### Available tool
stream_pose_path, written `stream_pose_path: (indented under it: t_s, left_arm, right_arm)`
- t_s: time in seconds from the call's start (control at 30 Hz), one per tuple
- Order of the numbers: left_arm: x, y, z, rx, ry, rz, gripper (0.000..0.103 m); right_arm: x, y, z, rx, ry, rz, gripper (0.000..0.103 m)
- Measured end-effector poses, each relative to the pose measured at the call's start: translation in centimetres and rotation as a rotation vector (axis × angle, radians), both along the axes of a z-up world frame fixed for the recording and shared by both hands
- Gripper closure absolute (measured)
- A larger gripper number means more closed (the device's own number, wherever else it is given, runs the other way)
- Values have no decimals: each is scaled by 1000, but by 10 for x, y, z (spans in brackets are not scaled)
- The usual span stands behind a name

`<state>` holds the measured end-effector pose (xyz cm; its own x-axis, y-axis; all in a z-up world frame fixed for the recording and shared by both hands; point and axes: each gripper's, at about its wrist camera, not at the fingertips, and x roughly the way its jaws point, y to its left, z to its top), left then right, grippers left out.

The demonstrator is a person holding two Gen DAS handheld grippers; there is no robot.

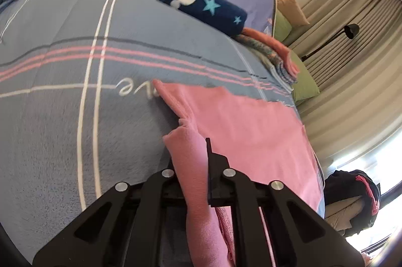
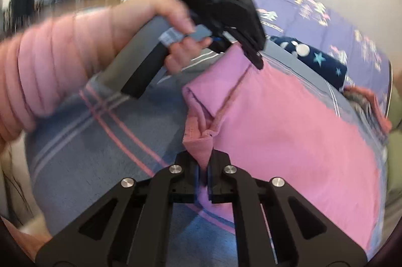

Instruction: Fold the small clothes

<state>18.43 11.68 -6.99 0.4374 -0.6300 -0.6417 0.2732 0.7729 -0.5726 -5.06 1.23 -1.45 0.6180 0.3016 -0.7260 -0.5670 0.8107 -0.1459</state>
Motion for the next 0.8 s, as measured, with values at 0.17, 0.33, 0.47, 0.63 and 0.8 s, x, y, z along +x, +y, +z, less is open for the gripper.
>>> stream_pose_path:
  t_s: [0.17,0.33,0.47,0.63,0.8]
  left_arm:
    - [1,-7,15,5,-18,5,95]
    - [2,-17,29,14,-25,15,95]
    - [3,-29,40,20,-33,16,95]
    - [4,-54,58,40,-59,2,95]
    - [5,-82,74,59,-75,-7,95]
  right_arm:
    - [4,-20,18,75,-21,-40,99]
    - [4,-41,30,144,-44,-74,99]
    - [3,-60,35,187,-42,-107,99]
    - [2,-91,43,240,-60,-159,99]
    - [-3,-123,48,299,-71,-219,99]
